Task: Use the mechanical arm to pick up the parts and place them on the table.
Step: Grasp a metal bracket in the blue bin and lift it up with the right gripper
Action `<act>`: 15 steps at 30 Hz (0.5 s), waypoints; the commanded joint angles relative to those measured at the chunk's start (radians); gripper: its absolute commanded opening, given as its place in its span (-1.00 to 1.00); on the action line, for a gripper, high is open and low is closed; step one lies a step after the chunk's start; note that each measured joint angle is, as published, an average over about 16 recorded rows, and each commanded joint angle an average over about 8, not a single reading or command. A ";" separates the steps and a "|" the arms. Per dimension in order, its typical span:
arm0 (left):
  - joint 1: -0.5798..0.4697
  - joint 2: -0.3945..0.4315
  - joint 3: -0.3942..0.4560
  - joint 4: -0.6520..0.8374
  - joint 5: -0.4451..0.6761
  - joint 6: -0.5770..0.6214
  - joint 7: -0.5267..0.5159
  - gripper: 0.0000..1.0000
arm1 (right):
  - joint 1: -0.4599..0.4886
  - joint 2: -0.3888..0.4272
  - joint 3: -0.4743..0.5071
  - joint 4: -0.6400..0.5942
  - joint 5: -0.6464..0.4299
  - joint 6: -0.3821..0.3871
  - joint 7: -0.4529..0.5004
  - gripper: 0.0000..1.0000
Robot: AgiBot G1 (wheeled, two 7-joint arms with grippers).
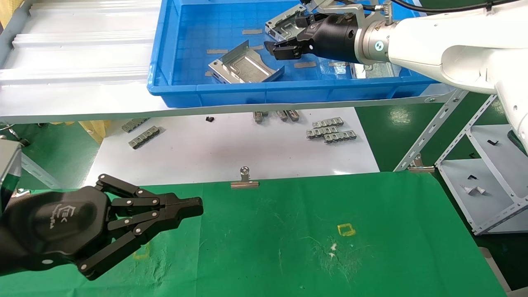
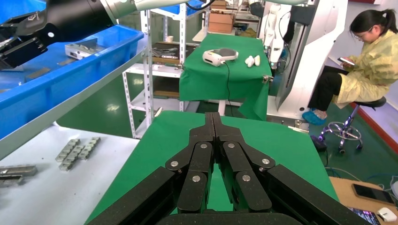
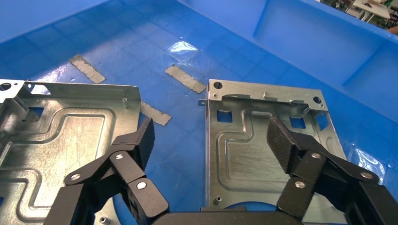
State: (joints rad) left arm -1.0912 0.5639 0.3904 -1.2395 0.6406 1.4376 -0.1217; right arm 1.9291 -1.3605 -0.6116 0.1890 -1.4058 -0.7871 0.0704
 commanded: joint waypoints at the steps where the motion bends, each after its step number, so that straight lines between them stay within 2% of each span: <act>1: 0.000 0.000 0.000 0.000 0.000 0.000 0.000 1.00 | 0.005 -0.004 -0.012 -0.005 -0.002 0.002 0.008 -1.00; 15: 0.000 0.000 0.000 0.000 0.000 0.000 0.000 1.00 | -0.002 -0.005 -0.109 0.027 0.015 0.043 0.116 -1.00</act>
State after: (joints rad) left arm -1.0912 0.5639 0.3904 -1.2395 0.6406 1.4375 -0.1217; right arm 1.9240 -1.3651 -0.7178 0.2186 -1.3861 -0.7422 0.1796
